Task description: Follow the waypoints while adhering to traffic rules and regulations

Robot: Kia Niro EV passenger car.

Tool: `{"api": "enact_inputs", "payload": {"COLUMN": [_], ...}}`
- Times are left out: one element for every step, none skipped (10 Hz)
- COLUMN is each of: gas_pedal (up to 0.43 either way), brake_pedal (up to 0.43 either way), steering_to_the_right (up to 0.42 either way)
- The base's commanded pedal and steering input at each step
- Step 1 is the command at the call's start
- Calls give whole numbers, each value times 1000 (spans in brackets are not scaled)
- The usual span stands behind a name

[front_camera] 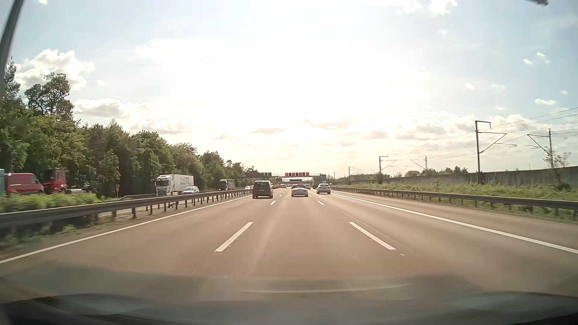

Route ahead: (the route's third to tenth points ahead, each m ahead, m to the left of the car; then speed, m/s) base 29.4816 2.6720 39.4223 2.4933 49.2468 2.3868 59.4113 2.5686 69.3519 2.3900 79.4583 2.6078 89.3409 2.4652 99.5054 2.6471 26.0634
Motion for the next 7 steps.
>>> {"api": "enact_inputs", "payload": {"gas_pedal": [248,197,47,0,0,0,0], "brake_pedal": [0,0,0,0,0,0,0], "steering_to_the_right": [-1,-1,-1,-1,0,0,0]}}
